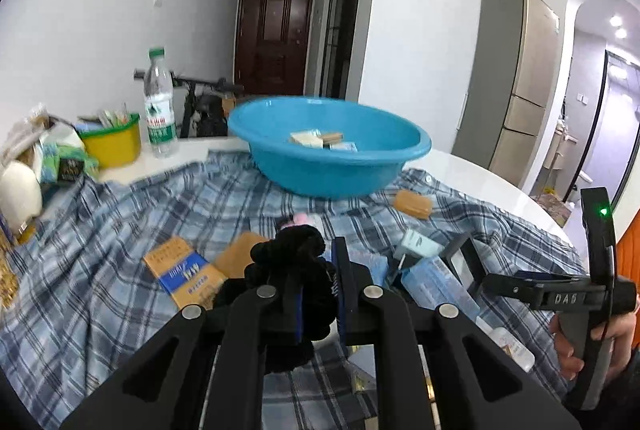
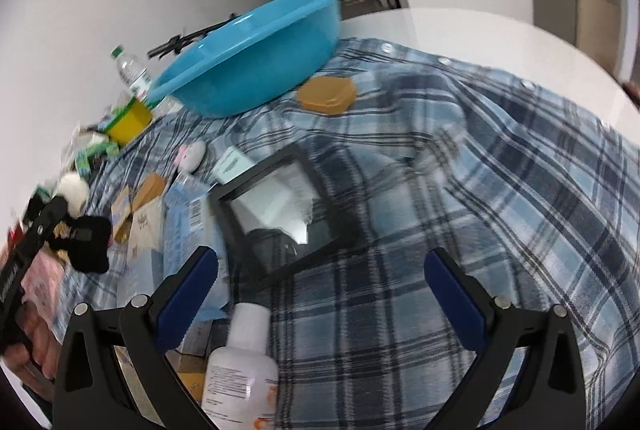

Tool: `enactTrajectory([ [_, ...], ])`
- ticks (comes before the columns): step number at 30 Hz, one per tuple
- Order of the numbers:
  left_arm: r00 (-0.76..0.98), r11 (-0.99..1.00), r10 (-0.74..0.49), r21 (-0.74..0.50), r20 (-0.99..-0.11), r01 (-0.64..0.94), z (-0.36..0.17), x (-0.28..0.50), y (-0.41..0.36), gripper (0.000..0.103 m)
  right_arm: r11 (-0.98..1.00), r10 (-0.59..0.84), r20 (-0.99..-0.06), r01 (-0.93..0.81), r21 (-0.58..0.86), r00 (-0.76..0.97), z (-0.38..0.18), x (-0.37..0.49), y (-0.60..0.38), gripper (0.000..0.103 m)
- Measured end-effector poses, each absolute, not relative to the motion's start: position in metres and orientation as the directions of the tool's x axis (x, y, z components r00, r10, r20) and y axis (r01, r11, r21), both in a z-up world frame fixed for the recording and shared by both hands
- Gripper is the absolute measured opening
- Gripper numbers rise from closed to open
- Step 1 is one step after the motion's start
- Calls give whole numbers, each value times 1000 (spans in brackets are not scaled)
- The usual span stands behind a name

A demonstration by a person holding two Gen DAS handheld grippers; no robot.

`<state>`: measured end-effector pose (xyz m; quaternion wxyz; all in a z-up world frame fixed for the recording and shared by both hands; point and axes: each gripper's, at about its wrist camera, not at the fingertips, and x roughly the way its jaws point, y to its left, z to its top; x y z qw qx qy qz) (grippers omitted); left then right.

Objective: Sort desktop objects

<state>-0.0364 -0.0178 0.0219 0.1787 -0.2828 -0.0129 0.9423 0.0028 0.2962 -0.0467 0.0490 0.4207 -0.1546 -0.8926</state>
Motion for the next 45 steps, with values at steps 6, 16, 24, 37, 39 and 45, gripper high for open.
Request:
enactTrajectory([
  [6, -743, -930, 366, -189, -560, -316, 10, -42, -25, 12, -976, -197, -725, 64, 207, -661, -37, 3, 264, 103],
  [16, -699, -928, 371, -225, -611, -297, -10, -46, -17, 12, -971, -240, -729, 144, 193, -641, -40, -1, 235, 78],
  [24, -698, -923, 385, -248, -603, -295, -10, -44, -19, 12, -962, -271, -733, 208, 178, -624, -38, -1, 215, 76],
  [37, -682, -918, 395, -241, -616, -314, -12, -43, -16, 12, -964, -228, -744, 252, 83, -628, -46, -16, 204, 63],
  [39, -680, -918, 395, -240, -618, -315, -13, -43, -17, 12, -961, -249, -744, 250, 114, -620, -47, -16, 208, 62],
  [45, -676, -919, 393, -237, -623, -316, -14, -44, -15, 12, -946, -306, -730, 282, 160, -611, -38, -10, 213, 29],
])
